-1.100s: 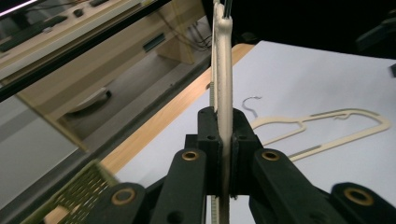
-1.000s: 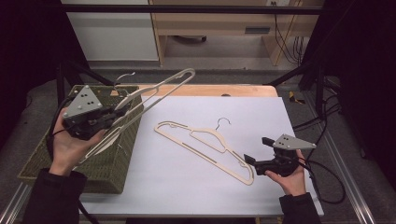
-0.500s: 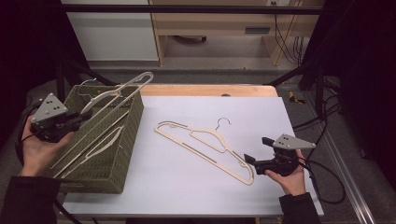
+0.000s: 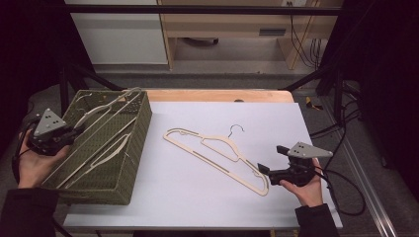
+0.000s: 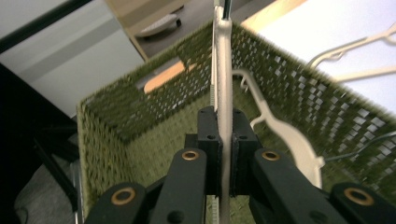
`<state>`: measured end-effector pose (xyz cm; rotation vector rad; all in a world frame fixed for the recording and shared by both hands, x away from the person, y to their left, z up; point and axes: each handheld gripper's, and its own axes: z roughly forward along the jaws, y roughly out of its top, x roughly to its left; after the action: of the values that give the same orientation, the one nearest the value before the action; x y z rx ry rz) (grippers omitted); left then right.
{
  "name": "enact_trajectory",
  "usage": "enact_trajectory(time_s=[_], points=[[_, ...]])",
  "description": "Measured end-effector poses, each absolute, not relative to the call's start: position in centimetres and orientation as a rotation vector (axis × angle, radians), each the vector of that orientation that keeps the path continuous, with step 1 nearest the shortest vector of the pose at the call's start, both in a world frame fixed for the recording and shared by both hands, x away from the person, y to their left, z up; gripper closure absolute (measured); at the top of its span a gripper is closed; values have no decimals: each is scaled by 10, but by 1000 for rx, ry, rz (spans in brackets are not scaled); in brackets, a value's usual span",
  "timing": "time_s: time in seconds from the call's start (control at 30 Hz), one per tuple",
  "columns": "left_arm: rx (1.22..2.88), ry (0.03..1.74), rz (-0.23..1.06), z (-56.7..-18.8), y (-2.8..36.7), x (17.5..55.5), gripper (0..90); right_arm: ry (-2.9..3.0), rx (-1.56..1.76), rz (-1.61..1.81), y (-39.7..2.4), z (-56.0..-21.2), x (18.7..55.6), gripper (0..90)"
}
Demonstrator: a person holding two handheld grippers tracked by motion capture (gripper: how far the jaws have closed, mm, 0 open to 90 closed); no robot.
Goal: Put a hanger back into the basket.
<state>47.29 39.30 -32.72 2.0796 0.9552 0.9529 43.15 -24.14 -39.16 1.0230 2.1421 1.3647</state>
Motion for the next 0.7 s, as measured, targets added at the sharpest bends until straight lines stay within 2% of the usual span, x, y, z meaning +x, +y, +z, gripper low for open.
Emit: enact_trajectory(time_s=[0.27, 0.5, 0.63, 0.7], points=[[2141, 980, 971, -356, 389, 478, 856, 2150, 1018, 1359, -240, -393, 432, 77], [2195, 1009, 927, -388, 382, 485, 856, 2153, 1018, 1357, -238, -394, 432, 77], [2227, 1022, 858, -391, 383, 485, 848, 2157, 1017, 1357, -237, -394, 432, 78], [2272, 1037, 782, -393, 381, 486, 828, 2157, 1018, 1353, -236, -394, 433, 78]])
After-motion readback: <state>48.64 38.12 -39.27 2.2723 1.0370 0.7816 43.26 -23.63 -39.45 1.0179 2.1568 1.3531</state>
